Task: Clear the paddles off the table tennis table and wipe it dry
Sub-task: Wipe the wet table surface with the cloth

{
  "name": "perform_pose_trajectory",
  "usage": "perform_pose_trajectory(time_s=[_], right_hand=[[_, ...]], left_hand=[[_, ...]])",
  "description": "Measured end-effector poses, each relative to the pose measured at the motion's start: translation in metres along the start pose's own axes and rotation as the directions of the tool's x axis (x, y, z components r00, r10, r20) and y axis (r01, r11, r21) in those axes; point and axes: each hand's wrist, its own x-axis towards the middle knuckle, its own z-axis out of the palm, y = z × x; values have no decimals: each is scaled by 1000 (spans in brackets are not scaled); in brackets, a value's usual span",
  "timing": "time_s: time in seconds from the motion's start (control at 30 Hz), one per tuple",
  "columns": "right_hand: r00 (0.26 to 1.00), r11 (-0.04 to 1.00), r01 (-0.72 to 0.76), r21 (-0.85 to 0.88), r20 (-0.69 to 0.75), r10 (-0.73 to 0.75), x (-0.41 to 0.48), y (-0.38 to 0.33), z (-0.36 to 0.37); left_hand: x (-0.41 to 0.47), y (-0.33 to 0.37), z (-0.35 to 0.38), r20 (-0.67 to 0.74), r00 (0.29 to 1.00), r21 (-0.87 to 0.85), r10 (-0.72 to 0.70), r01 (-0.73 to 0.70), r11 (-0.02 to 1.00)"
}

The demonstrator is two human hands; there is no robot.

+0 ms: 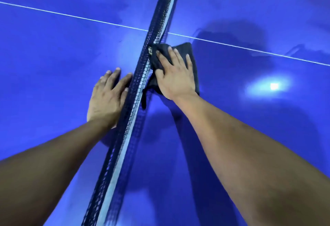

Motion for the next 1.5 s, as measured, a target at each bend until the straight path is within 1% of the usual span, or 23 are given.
perform_pose_trajectory(time_s=[0.07, 0.13, 0.27, 0.33, 0.47, 0.53, 0.6, 0.63, 0.67, 0.83, 0.9, 0.93, 1.0, 1.1, 1.17, 1.2, 1.23, 1.27, 1.3, 1.33, 1.4, 1.47, 1.5], right_hand=[[998, 999, -54, -2, -14, 54, 27, 0, 2], [995, 994, -100, 32, -6, 100, 46, -2, 1], [993, 991, -121, 58, 10, 121, 53, 7, -6], [976, 975, -214, 60, -20, 215, 46, 36, -14], [884, 888, -459, -1, -94, 457, 10, 152, -47], [813, 819, -573, -6, -126, 568, -18, 212, -66], [726, 736, -677, 30, -142, 673, -42, 252, -79], [691, 702, -711, 46, -144, 709, -48, 262, -83], [671, 683, -729, 54, -144, 728, -50, 266, -84], [640, 653, -755, 63, -149, 754, -38, 247, -78], [663, 673, -739, 40, -134, 736, -30, 220, -70], [692, 699, -715, 21, -127, 711, -23, 202, -67], [770, 774, -633, -13, -112, 628, -3, 152, -54], [901, 903, -428, -33, -88, 424, 15, 61, -27], [963, 963, -264, -59, -70, 259, 10, 2, -6], [982, 978, -187, -88, -45, 183, 3, -21, 3], [992, 984, -128, -121, -12, 127, -4, -36, 9], [995, 985, -99, -142, 18, 102, -8, -44, 12], [995, 986, -89, -140, 35, 95, -13, -46, 11], [995, 989, -85, -118, 36, 89, -15, -46, 8], [996, 994, -92, -50, 2, 92, -19, -41, 2], [993, 993, -117, 17, -23, 118, -29, -34, -2], [992, 992, -120, 40, -29, 121, -37, -29, -4]], left_hand=[[4, -2, 2, 1, 1000, -25, -15, 15, 1000], [6, -4, 3, 0, 1000, -35, -20, 20, 999], [7, 0, 3, -2, 1000, -40, -4, 4, 999], [7, 2, 2, -4, 1000, -34, -6, 6, 999], [8, 3, 1, -11, 1000, -49, 1, -1, 999], [6, 4, 1, -27, 1000, -51, 8, -10, 999], [6, 6, 1, -47, 999, -65, 2, -5, 998], [6, 8, 1, -56, 998, -75, 3, -7, 997], [6, 8, 2, -62, 998, -80, 5, -10, 997], [7, 5, 5, -51, 999, -69, -18, 14, 998], [6, 4, 4, -41, 999, -80, -20, 17, 997], [6, 5, 4, -40, 999, -80, -18, 14, 997], [5, 4, 3, -49, 999, -76, 1, -5, 997], [6, 1, 7, -66, 998, -71, 24, -29, 997], [6, -2, 11, -102, 994, -104, 30, -40, 994], [5, -3, 11, -129, 991, -155, 23, -43, 987], [4, -3, 9, -162, 987, -232, 3, -41, 972], [3, -3, 6, -196, 980, -313, -25, -39, 949], [-2, -4, 4, -223, 974, -370, -47, -40, 928], [-9, -6, 1, -236, 971, -385, -49, -47, 922], [-34, -13, 0, -198, 980, -302, 20, -80, 950], [-71, -23, 1, -113, 988, -191, 105, -125, 974], [-92, -28, 2, -80, 989, -158, 126, -137, 978]])
